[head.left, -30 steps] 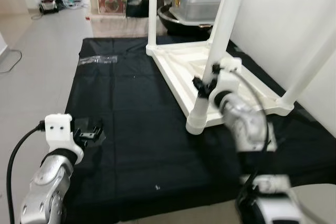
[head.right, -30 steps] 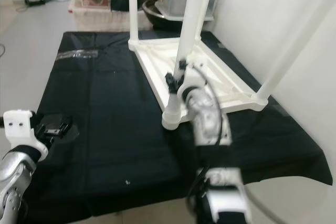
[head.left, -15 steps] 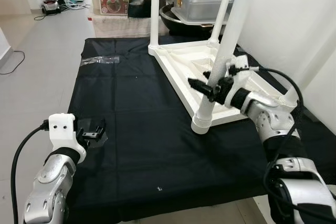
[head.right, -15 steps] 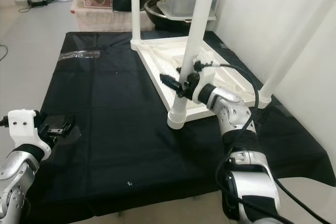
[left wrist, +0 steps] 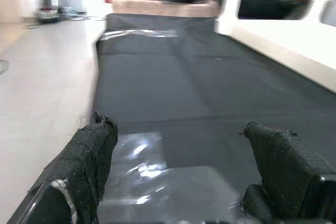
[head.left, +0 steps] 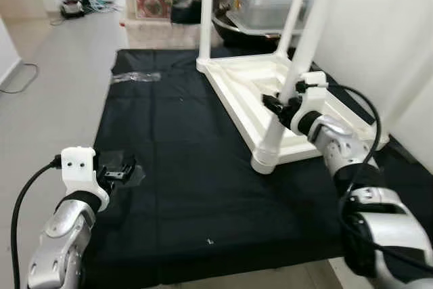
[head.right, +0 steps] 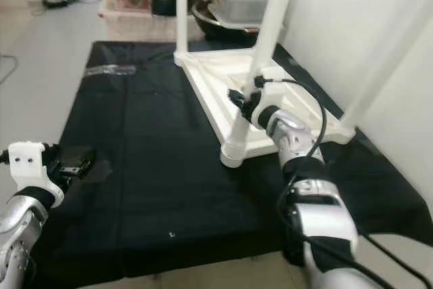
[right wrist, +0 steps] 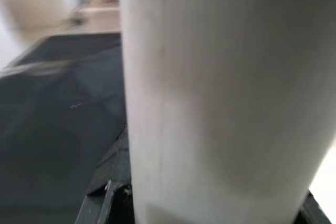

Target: Building children table

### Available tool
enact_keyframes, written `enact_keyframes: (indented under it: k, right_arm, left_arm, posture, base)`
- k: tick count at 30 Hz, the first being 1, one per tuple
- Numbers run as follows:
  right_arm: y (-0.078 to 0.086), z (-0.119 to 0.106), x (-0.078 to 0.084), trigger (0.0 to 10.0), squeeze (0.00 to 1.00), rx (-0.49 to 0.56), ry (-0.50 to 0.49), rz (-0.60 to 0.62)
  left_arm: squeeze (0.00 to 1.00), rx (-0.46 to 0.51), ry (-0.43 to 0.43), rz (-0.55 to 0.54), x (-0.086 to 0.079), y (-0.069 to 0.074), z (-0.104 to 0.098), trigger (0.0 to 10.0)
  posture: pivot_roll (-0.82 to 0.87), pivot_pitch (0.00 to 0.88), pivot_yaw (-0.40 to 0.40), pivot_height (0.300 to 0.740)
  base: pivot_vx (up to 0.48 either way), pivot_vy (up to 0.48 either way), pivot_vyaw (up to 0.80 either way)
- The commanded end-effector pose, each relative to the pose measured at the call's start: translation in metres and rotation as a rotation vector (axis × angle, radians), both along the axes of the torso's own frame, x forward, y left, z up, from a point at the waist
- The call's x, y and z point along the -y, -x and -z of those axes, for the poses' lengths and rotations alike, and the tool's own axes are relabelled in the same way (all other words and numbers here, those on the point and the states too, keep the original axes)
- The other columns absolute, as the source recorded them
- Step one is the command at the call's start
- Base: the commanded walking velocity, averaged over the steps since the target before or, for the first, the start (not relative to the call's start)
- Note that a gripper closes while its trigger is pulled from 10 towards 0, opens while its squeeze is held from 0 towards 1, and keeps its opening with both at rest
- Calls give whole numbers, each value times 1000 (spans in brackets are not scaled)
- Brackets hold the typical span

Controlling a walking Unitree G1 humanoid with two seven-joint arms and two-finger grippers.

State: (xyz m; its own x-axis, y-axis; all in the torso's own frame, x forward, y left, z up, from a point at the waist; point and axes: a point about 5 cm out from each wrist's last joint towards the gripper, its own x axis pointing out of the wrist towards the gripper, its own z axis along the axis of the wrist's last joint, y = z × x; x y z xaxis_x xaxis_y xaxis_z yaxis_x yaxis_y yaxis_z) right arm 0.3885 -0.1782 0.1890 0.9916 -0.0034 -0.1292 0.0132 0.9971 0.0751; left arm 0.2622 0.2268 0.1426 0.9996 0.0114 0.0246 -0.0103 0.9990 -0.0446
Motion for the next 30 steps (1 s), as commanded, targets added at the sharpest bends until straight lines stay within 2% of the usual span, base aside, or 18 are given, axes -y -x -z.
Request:
enact_keyframes:
  k: [1, 2, 4, 5, 7, 10, 13, 17, 18, 20, 21, 23, 24, 25, 26, 27, 28, 30]
  right_arm:
    - [15, 37, 10, 0, 0, -168, 57, 141]
    - [42, 47, -31, 0, 0, -192, 12, 158]
    - [42, 47, -31, 0, 0, -192, 12, 158]
    - [46, 46, -45, 0, 0, -184, -14, 140]
    - [43, 35, -54, 0, 0, -112, -16, 115]
    - [41, 32, -54, 0, 0, -83, -8, 111]
    - [36, 28, -47, 0, 0, -58, 6, 133]
    - [29, 9, -41, 0, 0, -2, -60, 160]
    - [24, -5, -43, 0, 0, 27, -141, 131]
    - [24, -5, -43, 0, 0, 27, -141, 131]
    - [22, -21, -50, 0, 0, 62, -220, 63]
    - [22, -21, -50, 0, 0, 62, -220, 63]
    - [20, -40, -59, 0, 0, 97, -332, -57]
    - [20, -40, -59, 0, 0, 97, -332, -57]
    - [21, -53, -68, 0, 0, 115, -414, -173]
    - [21, -53, -68, 0, 0, 115, -414, -173]
    - [21, -58, -71, 0, 0, 108, -452, -237]
    - [21, -58, -71, 0, 0, 108, -452, -237]
  left_arm:
    - [0, -1, -12, 0, -1, 2, 0, 10000]
    - [0, -5, -8, 1, 2, 3, 2, 10000]
    - [0, -5, -8, 1, 2, 3, 2, 10000]
    - [0, -4, -5, 6, 4, 2, 1, 10000]
    - [0, 5, -4, 16, 5, -1, -2, 10000]
    - [0, 7, -7, 16, 4, -2, -2, 10000]
    - [0, 8, -11, 10, 1, -3, -2, 10000]
    - [0, 13, 2, 8, 6, -3, -1, 10000]
    - [0, 13, 11, 25, 10, -3, -1, 10000]
    - [0, 13, 11, 25, 10, -3, -1, 10000]
    - [0, 15, 18, 47, 13, -3, -2, 10000]
    - [0, 15, 18, 47, 13, -3, -2, 10000]
    - [0, 23, 21, 83, 16, -3, -4, 10000]
    - [0, 23, 21, 83, 16, -3, -4, 10000]
    - [0, 29, 21, 116, 18, -3, -6, 10000]
    - [0, 29, 21, 116, 18, -3, -6, 10000]
    - [0, 33, 18, 134, 18, -3, -8, 10000]
    - [0, 33, 18, 134, 18, -3, -8, 10000]
  posture:
    - [86, 0, -96, 740]
    - [86, 0, -86, 740]
    - [86, 0, -86, 740]
    - [87, 0, -85, 740]
    - [84, 0, -84, 740]
    - [76, 0, -87, 740]
    - [72, 0, -88, 740]
    - [68, 0, -94, 740]
    - [63, 0, -90, 740]
    - [63, 0, -90, 740]
    - [62, 0, -88, 740]
    - [62, 0, -88, 740]
    - [60, 0, -86, 740]
    - [60, 0, -86, 740]
    - [60, 0, -86, 740]
    - [60, 0, -86, 740]
    - [60, 0, -86, 740]
    - [60, 0, -86, 740]
  base:
    - [0, 0, 0]
    - [0, 0, 0]
    - [0, 0, 0]
    - [0, 0, 0]
    - [0, 0, 0]
    - [0, 0, 0]
    - [0, 0, 0]
    - [0, 0, 0]
    - [0, 0, 0]
    - [0, 0, 0]
    - [0, 0, 0]
    - [0, 0, 0]
    - [0, 0, 0]
    - [0, 0, 0]
    - [0, 0, 0]
    - [0, 0, 0]
    - [0, 0, 0]
    - [0, 0, 0]
